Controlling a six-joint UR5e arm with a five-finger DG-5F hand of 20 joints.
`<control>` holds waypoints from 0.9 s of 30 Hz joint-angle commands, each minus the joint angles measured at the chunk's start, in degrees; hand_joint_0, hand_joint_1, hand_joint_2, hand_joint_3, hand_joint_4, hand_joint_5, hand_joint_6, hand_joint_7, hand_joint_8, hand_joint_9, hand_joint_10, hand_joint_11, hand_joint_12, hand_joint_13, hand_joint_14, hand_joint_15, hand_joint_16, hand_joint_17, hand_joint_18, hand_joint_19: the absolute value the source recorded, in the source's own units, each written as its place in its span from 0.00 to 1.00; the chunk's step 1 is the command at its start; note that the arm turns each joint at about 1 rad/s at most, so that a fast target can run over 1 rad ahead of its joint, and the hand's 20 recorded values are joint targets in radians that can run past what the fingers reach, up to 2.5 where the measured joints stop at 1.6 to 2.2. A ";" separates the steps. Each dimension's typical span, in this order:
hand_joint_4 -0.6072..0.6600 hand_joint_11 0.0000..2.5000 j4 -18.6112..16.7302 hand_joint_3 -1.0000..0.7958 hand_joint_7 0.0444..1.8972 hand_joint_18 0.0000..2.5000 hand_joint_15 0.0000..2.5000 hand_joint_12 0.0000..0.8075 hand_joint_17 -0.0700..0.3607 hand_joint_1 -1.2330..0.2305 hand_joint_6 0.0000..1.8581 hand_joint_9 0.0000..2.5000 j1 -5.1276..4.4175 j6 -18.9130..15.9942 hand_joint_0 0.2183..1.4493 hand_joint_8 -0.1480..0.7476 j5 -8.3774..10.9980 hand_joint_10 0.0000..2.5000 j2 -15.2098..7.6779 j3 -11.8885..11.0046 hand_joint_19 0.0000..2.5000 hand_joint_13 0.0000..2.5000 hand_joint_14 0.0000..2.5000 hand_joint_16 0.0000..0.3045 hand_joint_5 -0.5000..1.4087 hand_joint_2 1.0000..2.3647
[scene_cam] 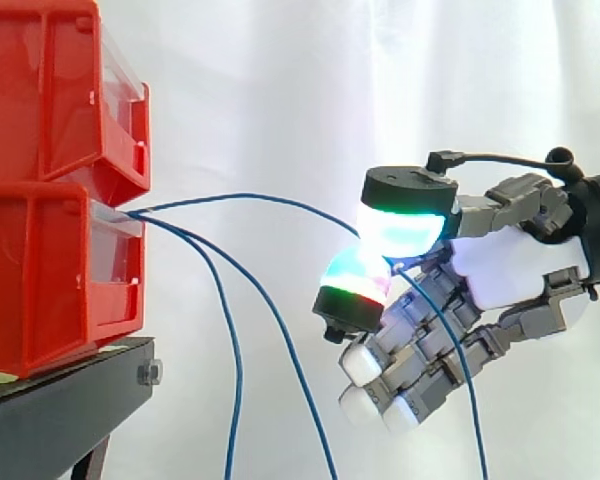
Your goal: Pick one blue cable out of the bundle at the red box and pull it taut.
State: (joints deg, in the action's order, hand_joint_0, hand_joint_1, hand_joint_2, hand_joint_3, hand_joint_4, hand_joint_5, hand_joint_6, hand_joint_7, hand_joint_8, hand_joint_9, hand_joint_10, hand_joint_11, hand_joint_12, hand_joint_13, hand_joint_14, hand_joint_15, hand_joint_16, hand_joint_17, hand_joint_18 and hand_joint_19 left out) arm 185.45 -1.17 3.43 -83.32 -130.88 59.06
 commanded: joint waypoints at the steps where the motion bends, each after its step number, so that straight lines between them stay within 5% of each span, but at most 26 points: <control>1: 0.58 0.17 0.00 0.32 0.56 0.20 0.11 0.40 0.41 0.42 0.48 0.33 -0.06 0.00 0.29 0.54 0.00 0.00 0.01 0.01 0.11 0.24 0.00 0.15 0.20 0.00; 20: 0.58 0.17 -0.09 0.28 0.55 0.20 0.11 0.41 0.41 0.47 0.48 0.33 0.03 0.00 0.26 0.55 0.00 0.00 0.01 -0.08 0.12 0.24 0.00 0.16 0.20 0.00; 27: 0.57 0.17 -0.09 0.35 0.58 0.20 0.12 0.40 0.41 0.44 0.48 0.33 0.03 0.00 0.29 0.54 0.00 0.00 -0.08 -0.26 0.11 0.24 0.00 0.15 0.20 0.01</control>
State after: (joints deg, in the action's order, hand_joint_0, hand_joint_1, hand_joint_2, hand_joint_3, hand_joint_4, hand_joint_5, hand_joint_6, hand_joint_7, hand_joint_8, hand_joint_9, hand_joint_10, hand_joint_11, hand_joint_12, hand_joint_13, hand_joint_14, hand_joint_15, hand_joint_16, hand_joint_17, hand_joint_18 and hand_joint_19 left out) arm 185.36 -1.19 3.43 -83.32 -130.88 58.83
